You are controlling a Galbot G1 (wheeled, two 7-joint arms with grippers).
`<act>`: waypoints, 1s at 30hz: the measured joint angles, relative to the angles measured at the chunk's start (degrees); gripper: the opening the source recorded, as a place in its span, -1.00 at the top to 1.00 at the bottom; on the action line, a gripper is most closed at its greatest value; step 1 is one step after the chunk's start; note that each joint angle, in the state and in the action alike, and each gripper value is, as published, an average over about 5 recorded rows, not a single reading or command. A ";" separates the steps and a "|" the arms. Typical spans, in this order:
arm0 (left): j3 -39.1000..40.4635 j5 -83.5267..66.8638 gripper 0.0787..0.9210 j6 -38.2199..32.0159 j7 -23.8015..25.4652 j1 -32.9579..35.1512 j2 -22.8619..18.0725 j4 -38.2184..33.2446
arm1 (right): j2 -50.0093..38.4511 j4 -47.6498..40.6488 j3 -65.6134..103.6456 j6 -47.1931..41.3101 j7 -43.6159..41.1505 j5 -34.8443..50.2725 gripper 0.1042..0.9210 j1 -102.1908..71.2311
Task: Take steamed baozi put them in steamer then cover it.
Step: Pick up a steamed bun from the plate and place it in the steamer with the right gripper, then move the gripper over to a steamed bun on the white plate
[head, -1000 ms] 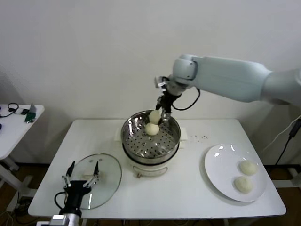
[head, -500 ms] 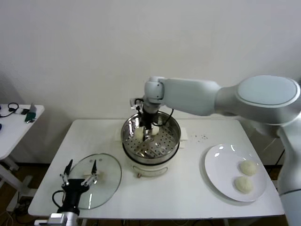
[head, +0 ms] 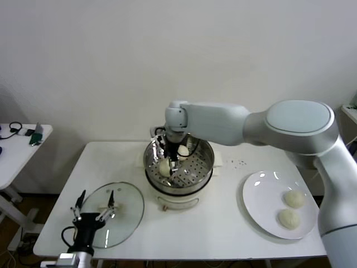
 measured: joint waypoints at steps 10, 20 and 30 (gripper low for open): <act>0.08 -0.02 -0.77 0.36 -0.02 -0.50 0.15 -0.02 | -7.21 5.27 -0.50 2.56 -3.08 0.60 -0.76 6.43; -0.48 0.00 -0.77 0.51 0.34 -0.64 0.27 0.27 | -22.60 15.04 -2.91 5.78 -6.49 -2.83 -0.76 13.15; -0.20 0.38 -0.77 1.44 0.50 -0.90 -0.75 -0.44 | -41.39 25.09 -1.17 8.36 -7.58 -14.73 -0.76 9.67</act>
